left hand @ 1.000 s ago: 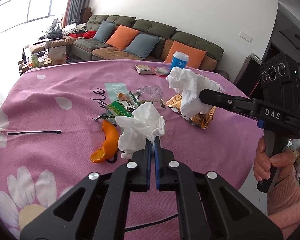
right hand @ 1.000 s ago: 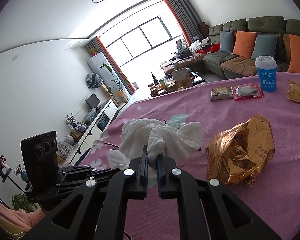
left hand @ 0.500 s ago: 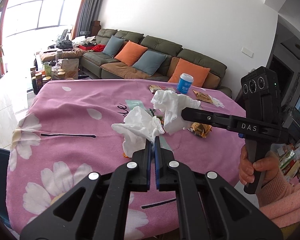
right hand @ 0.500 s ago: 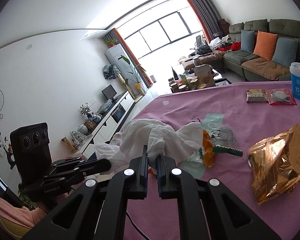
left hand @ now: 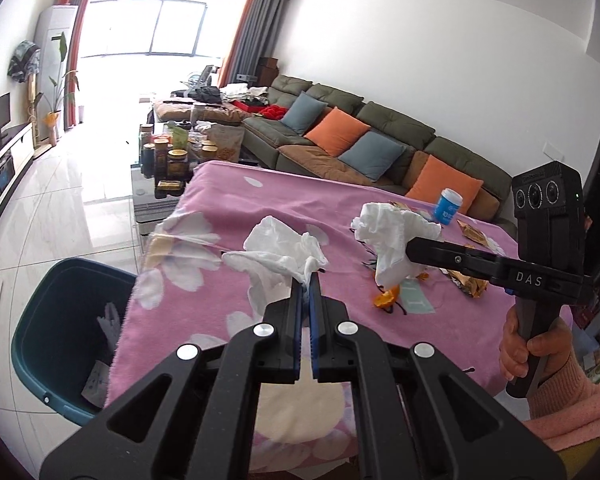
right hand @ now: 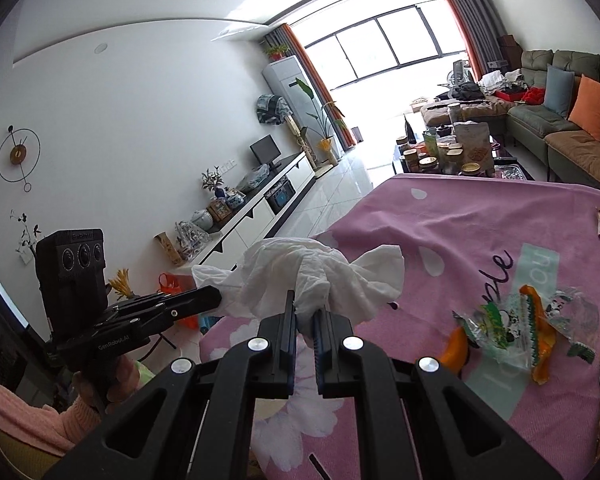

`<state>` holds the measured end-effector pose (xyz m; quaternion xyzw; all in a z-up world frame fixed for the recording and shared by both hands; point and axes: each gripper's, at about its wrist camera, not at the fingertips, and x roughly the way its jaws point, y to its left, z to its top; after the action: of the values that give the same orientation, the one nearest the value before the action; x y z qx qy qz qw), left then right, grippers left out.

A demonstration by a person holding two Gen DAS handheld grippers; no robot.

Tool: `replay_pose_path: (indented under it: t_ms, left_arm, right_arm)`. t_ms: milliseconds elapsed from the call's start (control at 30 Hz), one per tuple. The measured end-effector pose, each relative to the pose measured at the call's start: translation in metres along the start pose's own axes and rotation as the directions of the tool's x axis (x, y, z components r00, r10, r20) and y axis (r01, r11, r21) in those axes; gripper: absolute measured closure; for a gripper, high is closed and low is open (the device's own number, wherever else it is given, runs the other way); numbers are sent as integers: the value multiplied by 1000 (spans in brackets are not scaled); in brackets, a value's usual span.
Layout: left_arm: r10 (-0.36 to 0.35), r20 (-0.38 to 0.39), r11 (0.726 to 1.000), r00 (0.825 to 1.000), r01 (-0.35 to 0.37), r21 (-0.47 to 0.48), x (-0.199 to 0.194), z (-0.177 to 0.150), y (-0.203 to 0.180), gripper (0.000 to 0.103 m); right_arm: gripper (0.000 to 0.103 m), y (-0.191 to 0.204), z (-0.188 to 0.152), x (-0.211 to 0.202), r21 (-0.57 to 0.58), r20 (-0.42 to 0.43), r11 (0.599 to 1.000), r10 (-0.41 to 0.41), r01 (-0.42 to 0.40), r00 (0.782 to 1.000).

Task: Collect trash
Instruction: 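Carry both tissues to the teal bin and open both grippers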

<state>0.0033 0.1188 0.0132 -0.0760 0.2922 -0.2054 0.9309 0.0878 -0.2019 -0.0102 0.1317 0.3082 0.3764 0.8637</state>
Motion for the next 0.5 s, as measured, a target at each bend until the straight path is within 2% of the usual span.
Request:
replay_pose_path:
  t_ms: [267,500]
  left_arm:
    - [108,35,991,994,-105,-79,-36,-3,46,100]
    - [206,39,968,978,-197,-158,-53,-8,96,100]
  right_arm:
    - [97,29,11,40,-54,-62,996,65,-69,996]
    - [97,57,22,82,-108,-125,986,115,-129,985]
